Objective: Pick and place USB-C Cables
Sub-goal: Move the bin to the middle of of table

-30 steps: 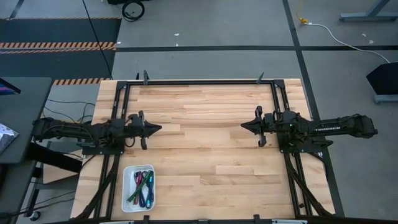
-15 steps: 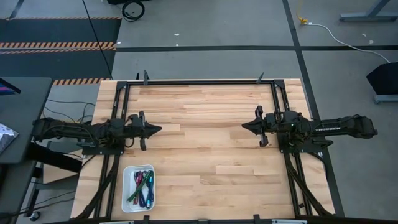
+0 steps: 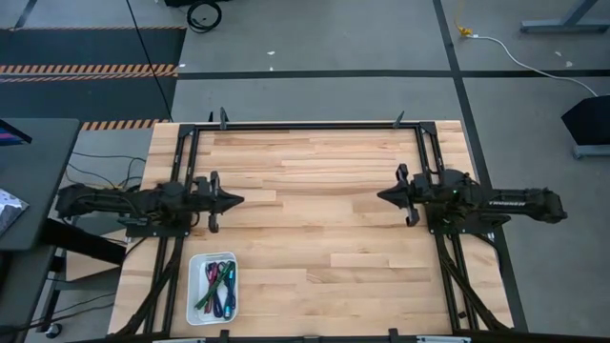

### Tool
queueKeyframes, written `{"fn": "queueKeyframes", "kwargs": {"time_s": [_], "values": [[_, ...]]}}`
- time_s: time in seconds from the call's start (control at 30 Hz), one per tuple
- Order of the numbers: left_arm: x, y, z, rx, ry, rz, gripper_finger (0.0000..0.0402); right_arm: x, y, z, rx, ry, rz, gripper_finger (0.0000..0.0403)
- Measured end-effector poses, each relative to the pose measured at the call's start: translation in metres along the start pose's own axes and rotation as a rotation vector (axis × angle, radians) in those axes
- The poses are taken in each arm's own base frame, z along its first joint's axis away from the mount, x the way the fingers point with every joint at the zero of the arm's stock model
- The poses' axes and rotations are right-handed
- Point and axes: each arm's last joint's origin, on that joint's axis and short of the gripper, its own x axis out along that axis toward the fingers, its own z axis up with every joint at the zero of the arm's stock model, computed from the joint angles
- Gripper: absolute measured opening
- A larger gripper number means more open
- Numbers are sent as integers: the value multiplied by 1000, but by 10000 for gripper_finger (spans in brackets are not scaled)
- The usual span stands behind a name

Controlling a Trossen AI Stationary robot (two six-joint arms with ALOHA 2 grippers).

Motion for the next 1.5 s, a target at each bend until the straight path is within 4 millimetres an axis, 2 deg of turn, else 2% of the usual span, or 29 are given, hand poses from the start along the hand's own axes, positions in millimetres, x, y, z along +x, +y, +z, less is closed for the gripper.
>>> {"fn": "queueKeyframes", "kwargs": {"time_s": [0.37, 0.67, 1.23, 1.5], "values": [[-4, -3, 1, -16, -13, -16, 6, -6, 1, -2, 5, 13, 4, 13], [-4, -3, 1, -54, -13, -16, 30, -6, 1, -1, -4, 3, 5, 12], [-3, -3, 1, -68, -15, -14, 29, -6, 1, -1, 1, 2, 6, 12], [-4, -3, 4, 37, -50, -19, 17, -6, 1, -1, 1, 2, 7, 13]]}}
